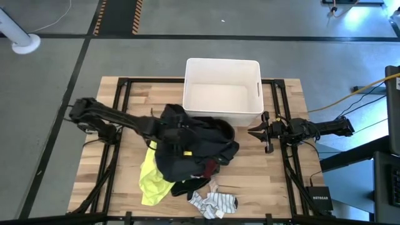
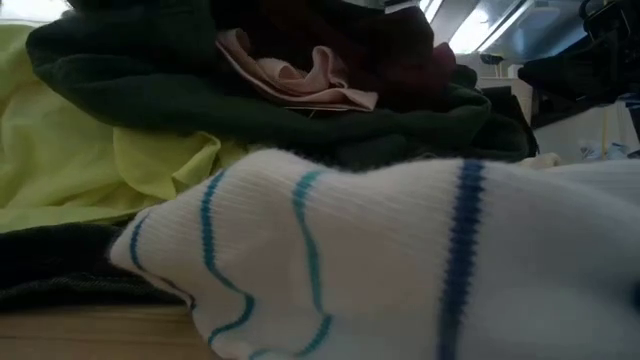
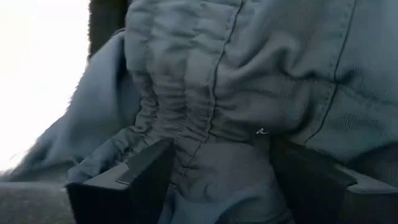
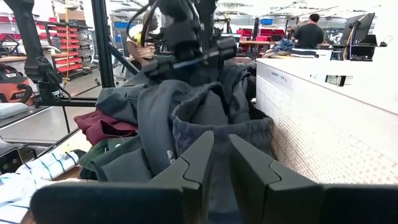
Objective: Sort clothes
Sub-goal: Put the black shorts into the white laundry organizer
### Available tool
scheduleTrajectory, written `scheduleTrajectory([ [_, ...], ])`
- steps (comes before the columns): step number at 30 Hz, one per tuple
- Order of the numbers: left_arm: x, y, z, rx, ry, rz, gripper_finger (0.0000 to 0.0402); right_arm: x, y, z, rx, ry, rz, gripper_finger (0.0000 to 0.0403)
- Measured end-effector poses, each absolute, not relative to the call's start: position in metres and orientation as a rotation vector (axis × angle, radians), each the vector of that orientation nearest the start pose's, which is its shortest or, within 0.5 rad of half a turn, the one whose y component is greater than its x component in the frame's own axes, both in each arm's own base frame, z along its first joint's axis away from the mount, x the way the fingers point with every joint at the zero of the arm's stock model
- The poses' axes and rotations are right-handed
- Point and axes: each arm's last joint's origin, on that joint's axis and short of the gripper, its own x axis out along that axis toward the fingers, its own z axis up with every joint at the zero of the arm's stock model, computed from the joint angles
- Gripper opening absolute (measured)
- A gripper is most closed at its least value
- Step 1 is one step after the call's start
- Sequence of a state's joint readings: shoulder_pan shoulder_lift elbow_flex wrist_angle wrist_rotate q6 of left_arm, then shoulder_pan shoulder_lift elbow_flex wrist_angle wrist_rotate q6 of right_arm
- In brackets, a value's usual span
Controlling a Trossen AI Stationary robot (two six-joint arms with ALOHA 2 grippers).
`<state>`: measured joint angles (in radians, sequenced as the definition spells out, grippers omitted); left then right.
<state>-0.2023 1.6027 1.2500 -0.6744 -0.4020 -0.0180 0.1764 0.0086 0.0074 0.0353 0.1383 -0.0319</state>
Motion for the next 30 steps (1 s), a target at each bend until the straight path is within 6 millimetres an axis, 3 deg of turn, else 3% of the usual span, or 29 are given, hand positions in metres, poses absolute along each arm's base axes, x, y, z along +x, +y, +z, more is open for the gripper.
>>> scheduleTrajectory([
  [5,0.342,-0.057,0.237,0.327,0.983,0.175,0.0238,0.097,0.013,0.169,-0.027,-0.034,0.037,0.0065],
  [9,0.348,-0.058,0.229,0.399,0.972,0.242,0.0198,0.097,0.013,0.169,-0.027,-0.034,0.037,0.0065],
  [17,0.353,-0.067,0.223,0.536,0.948,0.275,0.0024,0.097,0.013,0.169,-0.027,-0.034,0.037,0.0065],
  [21,0.356,-0.078,0.234,0.544,0.850,0.251,0.0013,0.097,0.013,0.169,-0.027,-0.034,0.037,0.0065],
  [30,0.349,-0.099,0.285,0.566,0.637,0.140,0.0004,0.097,0.013,0.169,-0.027,-0.035,0.029,0.0065],
])
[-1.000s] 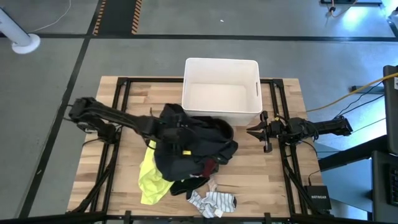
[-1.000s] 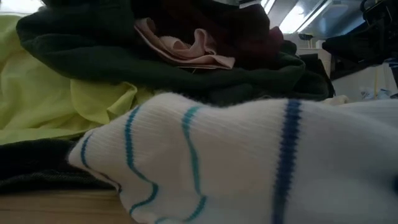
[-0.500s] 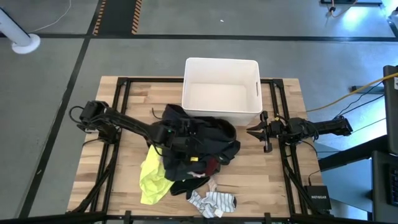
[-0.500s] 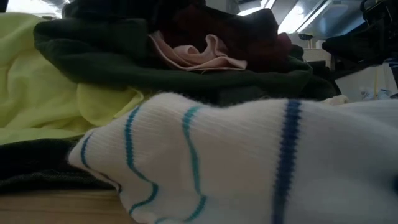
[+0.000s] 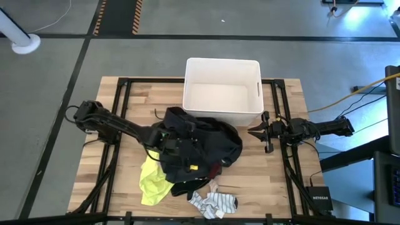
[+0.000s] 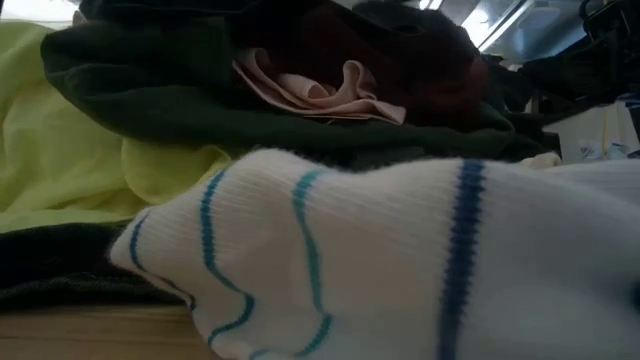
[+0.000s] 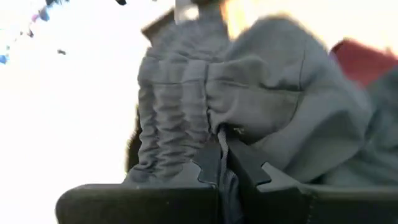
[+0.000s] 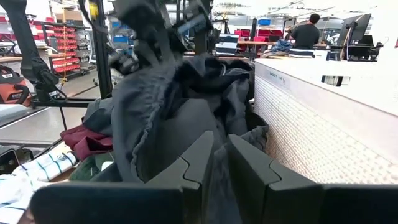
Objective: Sort clothes
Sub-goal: Put the black shorts into the white laundry organizer
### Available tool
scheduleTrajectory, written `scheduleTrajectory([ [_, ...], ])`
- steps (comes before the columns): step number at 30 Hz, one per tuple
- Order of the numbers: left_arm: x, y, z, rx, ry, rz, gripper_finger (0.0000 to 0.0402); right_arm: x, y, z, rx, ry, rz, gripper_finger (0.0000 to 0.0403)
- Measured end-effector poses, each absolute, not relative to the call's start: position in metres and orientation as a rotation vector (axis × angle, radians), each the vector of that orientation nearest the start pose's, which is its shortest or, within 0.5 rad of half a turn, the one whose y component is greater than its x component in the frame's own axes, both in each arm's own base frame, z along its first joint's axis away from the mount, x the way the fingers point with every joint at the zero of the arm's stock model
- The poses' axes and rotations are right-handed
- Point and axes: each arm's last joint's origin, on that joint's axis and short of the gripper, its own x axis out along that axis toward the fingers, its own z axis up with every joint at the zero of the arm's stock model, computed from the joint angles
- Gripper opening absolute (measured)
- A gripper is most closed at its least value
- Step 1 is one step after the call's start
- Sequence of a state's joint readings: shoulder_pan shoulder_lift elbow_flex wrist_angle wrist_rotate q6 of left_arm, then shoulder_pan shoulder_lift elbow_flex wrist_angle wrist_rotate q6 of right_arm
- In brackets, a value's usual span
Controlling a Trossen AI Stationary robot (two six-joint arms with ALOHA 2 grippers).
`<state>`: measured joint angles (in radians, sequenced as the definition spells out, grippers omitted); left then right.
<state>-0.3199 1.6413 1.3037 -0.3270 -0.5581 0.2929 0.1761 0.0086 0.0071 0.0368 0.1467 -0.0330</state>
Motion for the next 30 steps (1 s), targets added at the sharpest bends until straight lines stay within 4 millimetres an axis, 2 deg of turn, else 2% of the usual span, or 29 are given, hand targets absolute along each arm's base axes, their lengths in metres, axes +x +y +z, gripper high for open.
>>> scheduleTrajectory([
  [5,0.342,-0.103,0.311,0.541,0.499,0.106,0.0004,0.096,0.014,0.174,0.013,-0.085,0.079,0.0065],
  [10,0.344,-0.105,0.323,0.528,0.394,0.051,0.0003,0.096,0.015,0.174,0.164,-0.076,0.095,0.0065],
  [14,0.345,-0.102,0.320,0.529,0.343,0.060,0.0003,0.096,0.014,0.178,0.194,-0.119,0.093,0.0065],
  [19,0.332,-0.093,0.306,0.508,0.272,0.083,0.0002,0.095,0.014,0.181,0.228,-0.153,0.097,0.0065],
  [24,0.312,-0.083,0.308,0.430,0.149,0.025,0.0002,0.094,0.014,0.192,0.221,-0.262,0.104,0.0065],
  [30,0.303,-0.080,0.311,0.403,0.124,0.020,0.0002,0.101,0.016,0.206,0.164,-0.343,0.144,0.0065],
])
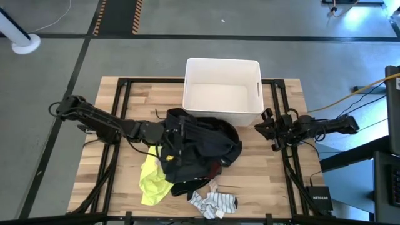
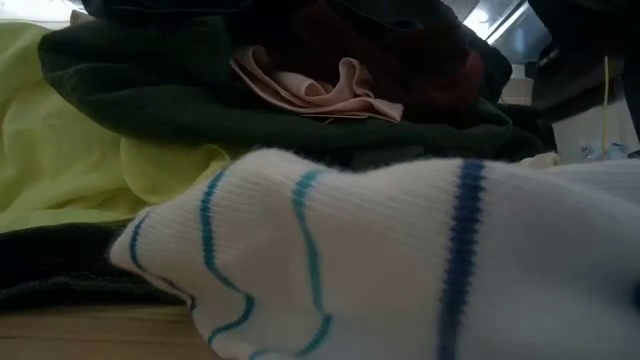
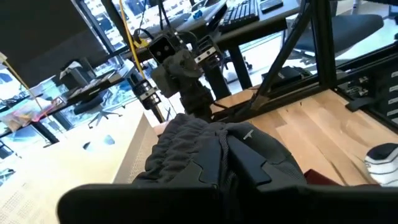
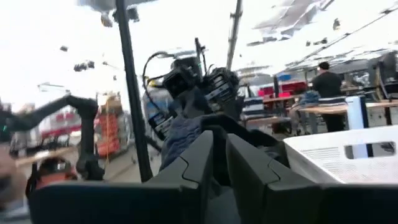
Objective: Sort clothes
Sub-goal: Put the black shorts into the white laundry organizer
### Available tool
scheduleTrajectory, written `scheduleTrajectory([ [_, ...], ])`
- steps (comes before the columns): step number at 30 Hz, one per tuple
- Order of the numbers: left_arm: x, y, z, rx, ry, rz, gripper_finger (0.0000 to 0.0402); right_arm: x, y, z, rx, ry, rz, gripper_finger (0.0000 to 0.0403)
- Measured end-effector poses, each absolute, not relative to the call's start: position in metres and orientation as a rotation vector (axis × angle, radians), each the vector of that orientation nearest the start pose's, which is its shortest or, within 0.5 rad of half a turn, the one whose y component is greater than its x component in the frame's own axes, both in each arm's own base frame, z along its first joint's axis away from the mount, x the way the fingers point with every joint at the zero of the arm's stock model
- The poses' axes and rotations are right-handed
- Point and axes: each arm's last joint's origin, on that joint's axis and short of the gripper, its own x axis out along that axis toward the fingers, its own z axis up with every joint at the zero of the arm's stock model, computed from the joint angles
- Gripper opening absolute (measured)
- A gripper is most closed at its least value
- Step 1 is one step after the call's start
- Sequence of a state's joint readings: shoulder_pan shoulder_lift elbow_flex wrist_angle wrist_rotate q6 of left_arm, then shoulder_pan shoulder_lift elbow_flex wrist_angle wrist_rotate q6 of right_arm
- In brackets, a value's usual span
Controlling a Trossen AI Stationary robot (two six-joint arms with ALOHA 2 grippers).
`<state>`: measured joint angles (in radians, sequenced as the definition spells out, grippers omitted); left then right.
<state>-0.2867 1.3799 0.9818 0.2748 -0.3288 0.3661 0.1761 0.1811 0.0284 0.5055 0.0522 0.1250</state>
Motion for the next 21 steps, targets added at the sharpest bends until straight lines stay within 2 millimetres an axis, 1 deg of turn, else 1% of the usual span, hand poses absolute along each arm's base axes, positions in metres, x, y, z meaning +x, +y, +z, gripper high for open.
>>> scheduleTrajectory([
  [4,0.303,-0.080,0.311,0.400,0.126,0.020,0.0002,0.116,0.019,0.226,0.139,-0.276,0.136,0.0065],
  [8,0.303,-0.080,0.311,0.389,0.128,0.021,0.0002,0.136,0.023,0.253,0.069,-0.199,0.121,0.0066],
  [11,0.303,-0.080,0.310,0.386,0.129,0.021,0.0002,0.153,0.026,0.271,0.028,-0.092,0.117,0.0080],
  [14,0.303,-0.080,0.310,0.372,0.130,0.021,0.0003,0.168,0.029,0.286,0.012,0.024,0.131,0.0114],
  [17,0.303,-0.080,0.310,0.366,0.136,0.020,0.0002,0.178,0.032,0.300,0.020,0.137,0.177,0.0161],
  [19,0.303,-0.081,0.310,0.362,0.136,0.019,0.0003,0.185,0.034,0.303,0.035,0.229,0.190,0.0194],
  [21,0.302,-0.082,0.310,0.359,0.135,0.016,0.0003,0.192,0.035,0.301,0.047,0.308,0.185,0.0226],
])
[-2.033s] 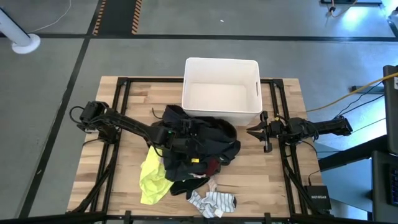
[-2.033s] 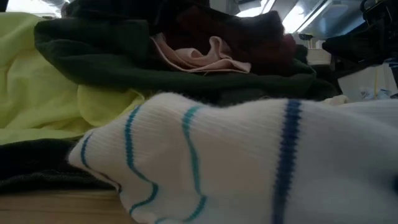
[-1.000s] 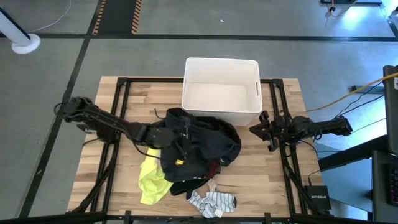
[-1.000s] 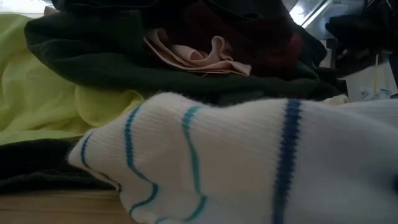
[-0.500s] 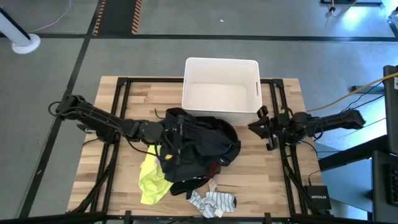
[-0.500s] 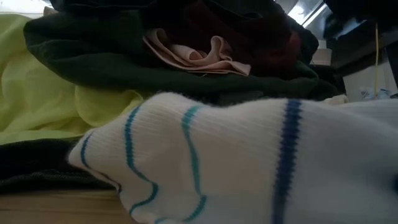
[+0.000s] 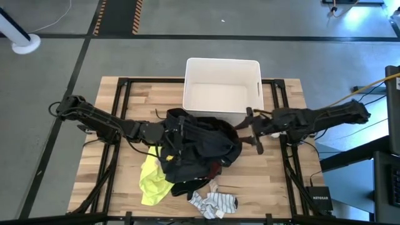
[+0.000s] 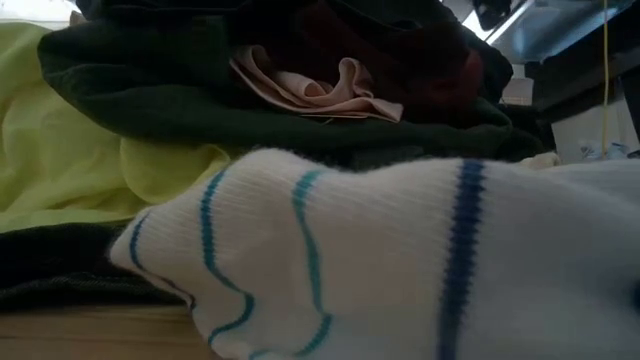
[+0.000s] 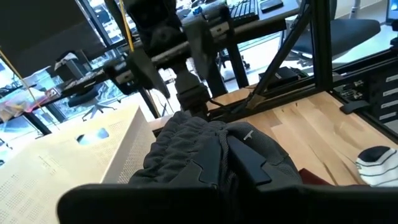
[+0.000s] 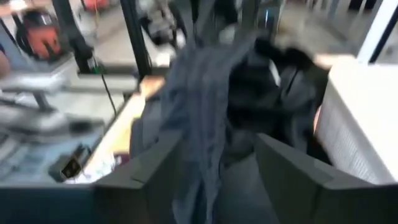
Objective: Sort clothes
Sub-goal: Put the black shorts into the white laundry organizer
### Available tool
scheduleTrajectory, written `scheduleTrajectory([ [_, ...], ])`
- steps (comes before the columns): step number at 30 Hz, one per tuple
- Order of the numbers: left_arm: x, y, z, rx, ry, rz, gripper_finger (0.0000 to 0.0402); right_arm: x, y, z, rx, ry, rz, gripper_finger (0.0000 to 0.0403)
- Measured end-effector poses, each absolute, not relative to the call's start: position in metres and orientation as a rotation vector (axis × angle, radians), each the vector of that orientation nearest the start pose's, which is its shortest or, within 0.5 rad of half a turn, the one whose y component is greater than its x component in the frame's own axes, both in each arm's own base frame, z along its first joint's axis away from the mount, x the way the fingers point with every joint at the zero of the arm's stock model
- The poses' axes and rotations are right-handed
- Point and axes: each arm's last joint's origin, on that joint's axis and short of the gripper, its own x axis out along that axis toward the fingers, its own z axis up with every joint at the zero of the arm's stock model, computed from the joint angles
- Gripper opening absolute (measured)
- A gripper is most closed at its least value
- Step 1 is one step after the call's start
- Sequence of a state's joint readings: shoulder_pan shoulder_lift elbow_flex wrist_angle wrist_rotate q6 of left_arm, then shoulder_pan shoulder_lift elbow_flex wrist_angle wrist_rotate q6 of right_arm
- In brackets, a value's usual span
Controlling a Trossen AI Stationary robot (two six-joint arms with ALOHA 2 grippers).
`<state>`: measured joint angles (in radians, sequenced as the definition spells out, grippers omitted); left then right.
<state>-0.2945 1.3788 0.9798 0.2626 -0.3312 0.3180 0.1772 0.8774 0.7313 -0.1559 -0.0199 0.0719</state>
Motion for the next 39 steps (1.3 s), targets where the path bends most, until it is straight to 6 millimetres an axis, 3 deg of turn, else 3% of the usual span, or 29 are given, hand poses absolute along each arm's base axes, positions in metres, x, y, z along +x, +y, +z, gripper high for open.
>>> scheduleTrajectory([
  [6,0.302,-0.082,0.310,0.357,0.133,0.016,0.0003,0.218,0.040,0.275,0.056,0.471,0.171,0.0285],
  [14,0.302,-0.082,0.311,0.360,0.123,0.015,0.0003,0.263,0.052,0.250,0.043,0.447,0.320,0.0291],
  [18,0.302,-0.082,0.308,0.368,0.155,0.008,0.0003,0.271,0.054,0.261,0.053,0.516,0.360,0.0292],
  [23,0.302,-0.082,0.311,0.356,0.125,0.013,0.0003,0.279,0.055,0.288,0.040,0.451,0.326,0.0292],
  [27,0.302,-0.083,0.313,0.348,0.101,0.001,0.0007,0.297,0.057,0.276,0.009,0.416,0.305,0.0292],
  [33,0.303,-0.083,0.313,0.341,0.095,0.000,0.0013,0.328,0.064,0.265,-0.033,0.232,0.370,0.0292],
  [39,0.303,-0.082,0.313,0.346,0.097,0.002,0.0021,0.336,0.064,0.260,-0.071,0.188,0.322,0.0257],
])
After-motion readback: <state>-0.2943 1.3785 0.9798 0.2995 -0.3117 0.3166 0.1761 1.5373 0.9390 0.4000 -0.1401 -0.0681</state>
